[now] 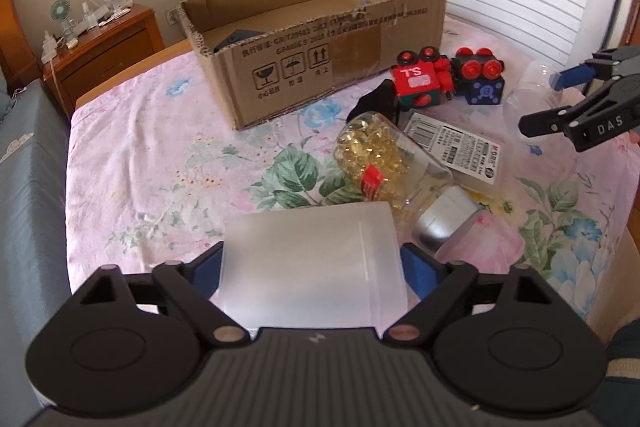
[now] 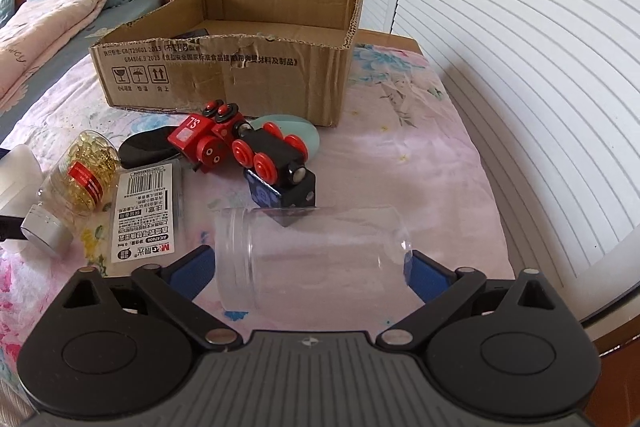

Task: Organize rigid objects
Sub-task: 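Grasp the white translucent container with the left tool, then carry both to the box and release the white container from the left tool while the right carries the jar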

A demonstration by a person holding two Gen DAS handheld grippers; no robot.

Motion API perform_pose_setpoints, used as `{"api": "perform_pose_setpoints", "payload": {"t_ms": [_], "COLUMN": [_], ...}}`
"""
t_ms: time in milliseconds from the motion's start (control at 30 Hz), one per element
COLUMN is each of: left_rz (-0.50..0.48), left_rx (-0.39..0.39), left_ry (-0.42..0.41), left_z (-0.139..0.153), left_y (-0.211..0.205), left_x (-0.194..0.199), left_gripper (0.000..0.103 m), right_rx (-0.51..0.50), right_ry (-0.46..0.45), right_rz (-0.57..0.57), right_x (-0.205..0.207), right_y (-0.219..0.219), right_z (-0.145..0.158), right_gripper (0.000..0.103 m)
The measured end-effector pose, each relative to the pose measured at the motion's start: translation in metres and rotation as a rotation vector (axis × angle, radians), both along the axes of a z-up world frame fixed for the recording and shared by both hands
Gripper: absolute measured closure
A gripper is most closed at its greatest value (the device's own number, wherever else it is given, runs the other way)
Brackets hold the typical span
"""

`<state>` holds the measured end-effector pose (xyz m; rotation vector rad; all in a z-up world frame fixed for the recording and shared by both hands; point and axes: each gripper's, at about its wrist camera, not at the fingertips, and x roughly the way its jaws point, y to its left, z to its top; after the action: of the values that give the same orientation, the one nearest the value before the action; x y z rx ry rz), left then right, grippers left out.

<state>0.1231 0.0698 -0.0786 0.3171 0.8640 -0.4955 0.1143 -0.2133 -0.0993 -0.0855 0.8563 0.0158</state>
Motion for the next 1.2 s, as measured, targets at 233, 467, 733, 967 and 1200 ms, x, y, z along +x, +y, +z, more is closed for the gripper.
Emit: {"api": "perform_pose_setpoints", "payload": {"t_ms": [233, 467, 733, 967, 1200], "left_rz": [0.028, 0.031, 0.045, 0.010, -0.007], "left_rx": [-0.026, -0.034, -0.053, -0.080, -0.099], "left_ry": [0.029, 0.031, 0.017, -0.040, -0.114], "left_z": [0.003, 0.016, 0.037, 0.071, 0.100], "left_y": [0.005, 0.006, 0.007, -0.006, -0.034], "left_x": [0.003, 0.001, 0.003, 0.019, 0.067], "left_gripper": [0.021, 0.021, 0.021, 0.021, 0.021], "right_rx": [-0.031, -0.031, -0.042, -0.032, -0.031], "right_ry": [0.011, 0.010, 0.018, 0.000, -0.054], "right_rz": [0.028, 0.096, 0.180, 0.237, 0.274], "right_x": [0.000, -0.003, -0.004, 0.001, 0.023], "right_y": [0.003, 0.001, 0.002, 0.001, 0.001], "right_z": [0.003, 0.018, 0.030, 0.048, 0.076], "right_gripper": [0.007, 0.010, 0.010, 0.010, 0.010]}}
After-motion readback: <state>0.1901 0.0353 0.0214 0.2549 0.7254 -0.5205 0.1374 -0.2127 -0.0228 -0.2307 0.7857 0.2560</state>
